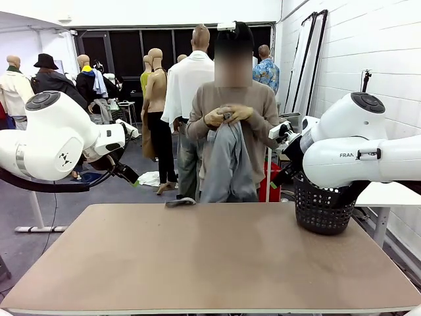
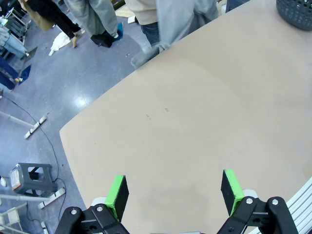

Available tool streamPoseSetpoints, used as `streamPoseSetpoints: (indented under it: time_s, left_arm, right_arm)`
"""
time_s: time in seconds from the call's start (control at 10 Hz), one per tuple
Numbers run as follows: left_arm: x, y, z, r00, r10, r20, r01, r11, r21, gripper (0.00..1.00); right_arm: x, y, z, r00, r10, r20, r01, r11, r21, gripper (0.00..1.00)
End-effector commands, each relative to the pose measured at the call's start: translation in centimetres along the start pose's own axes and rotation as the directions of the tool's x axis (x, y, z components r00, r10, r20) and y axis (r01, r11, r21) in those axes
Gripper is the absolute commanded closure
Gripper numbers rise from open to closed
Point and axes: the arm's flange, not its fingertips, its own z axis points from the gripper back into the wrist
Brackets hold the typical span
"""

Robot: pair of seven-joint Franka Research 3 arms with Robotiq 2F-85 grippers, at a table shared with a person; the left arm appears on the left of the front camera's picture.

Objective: Fold the training pants.
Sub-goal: Grab both ends of the Training pants handed by a person.

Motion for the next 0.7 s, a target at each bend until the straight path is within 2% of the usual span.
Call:
streamPoseSetpoints:
  time_s: [0.0,0.6]
  left_arm:
    - [0.0,0.01,-0.04,1.0,0.0,-0.001,0.0,1.0,0.0,0.0]
    - [0.0,0.01,-0.04,1.0,0.0,-0.001,0.0,1.0,0.0,0.0]
  right_arm:
    - [-0.01,-0.02,-0.01,1.0,0.0,0.0,0.0,1.0,0.0,0.0]
    - [-0.01,-0.02,-0.01,1.0,0.0,0.0,0.0,1.0,0.0,0.0]
